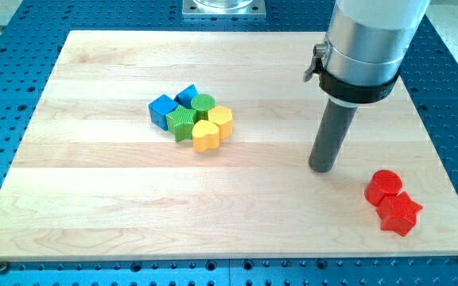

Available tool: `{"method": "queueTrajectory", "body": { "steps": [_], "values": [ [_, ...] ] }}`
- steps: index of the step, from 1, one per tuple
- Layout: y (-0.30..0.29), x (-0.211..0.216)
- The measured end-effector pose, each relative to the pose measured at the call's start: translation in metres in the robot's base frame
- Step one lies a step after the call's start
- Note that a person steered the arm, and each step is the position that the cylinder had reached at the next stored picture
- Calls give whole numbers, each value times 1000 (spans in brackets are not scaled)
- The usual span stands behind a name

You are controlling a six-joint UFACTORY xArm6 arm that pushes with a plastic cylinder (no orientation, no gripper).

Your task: Move the arm slightly to the left

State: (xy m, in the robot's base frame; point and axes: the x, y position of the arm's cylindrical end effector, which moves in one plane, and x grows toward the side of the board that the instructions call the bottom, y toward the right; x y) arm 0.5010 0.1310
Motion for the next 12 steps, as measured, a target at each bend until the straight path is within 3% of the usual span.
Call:
{"method": "queueTrajectory", "body": {
  "steps": [2, 3, 4, 5, 12],
  "values": [
    [1, 0],
    [-25, 17],
    [-97, 17],
    [-112, 17],
    [-123, 19]
  ]
}}
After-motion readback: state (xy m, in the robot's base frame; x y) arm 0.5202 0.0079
